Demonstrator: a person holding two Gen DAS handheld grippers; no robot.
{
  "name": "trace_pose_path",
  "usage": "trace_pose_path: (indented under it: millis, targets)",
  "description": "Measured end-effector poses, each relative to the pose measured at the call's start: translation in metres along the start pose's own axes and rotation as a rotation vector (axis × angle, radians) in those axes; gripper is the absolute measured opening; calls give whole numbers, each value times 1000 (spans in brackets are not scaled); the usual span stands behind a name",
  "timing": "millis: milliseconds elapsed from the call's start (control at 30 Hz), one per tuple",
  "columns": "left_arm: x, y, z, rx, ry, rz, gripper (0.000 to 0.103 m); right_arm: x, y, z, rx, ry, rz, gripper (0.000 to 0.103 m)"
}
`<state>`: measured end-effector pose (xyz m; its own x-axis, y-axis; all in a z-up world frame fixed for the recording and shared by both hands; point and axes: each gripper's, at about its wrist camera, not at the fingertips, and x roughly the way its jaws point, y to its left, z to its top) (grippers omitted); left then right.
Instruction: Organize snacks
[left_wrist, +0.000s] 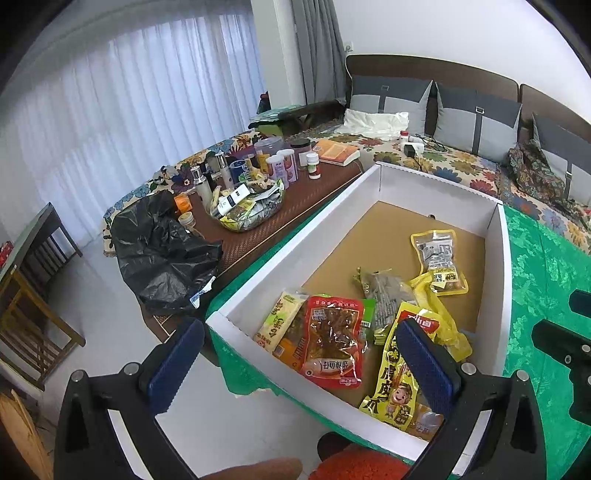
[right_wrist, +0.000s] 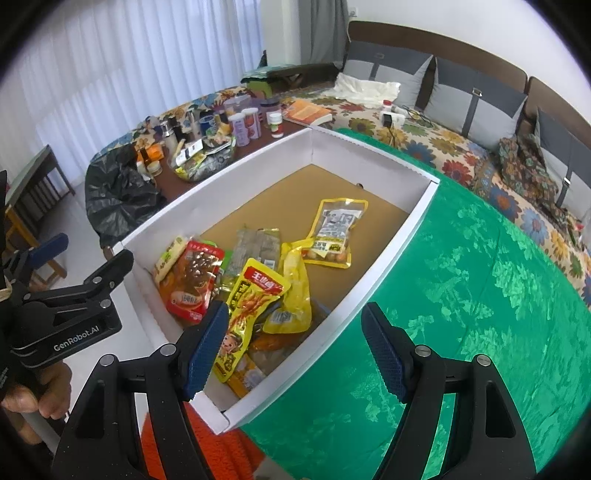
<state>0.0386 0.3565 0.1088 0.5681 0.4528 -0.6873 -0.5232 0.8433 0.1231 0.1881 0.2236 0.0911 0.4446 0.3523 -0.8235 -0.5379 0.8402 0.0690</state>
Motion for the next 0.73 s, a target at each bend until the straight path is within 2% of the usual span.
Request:
trace_pose_path:
  millis: [467,733]
  targets:
    - [3,0,2,8,3,15,103,2,0,0,-5,4,1,78]
    - [7,5,1,-29,14,-11,103,5,0,-2,-2,8,5,78]
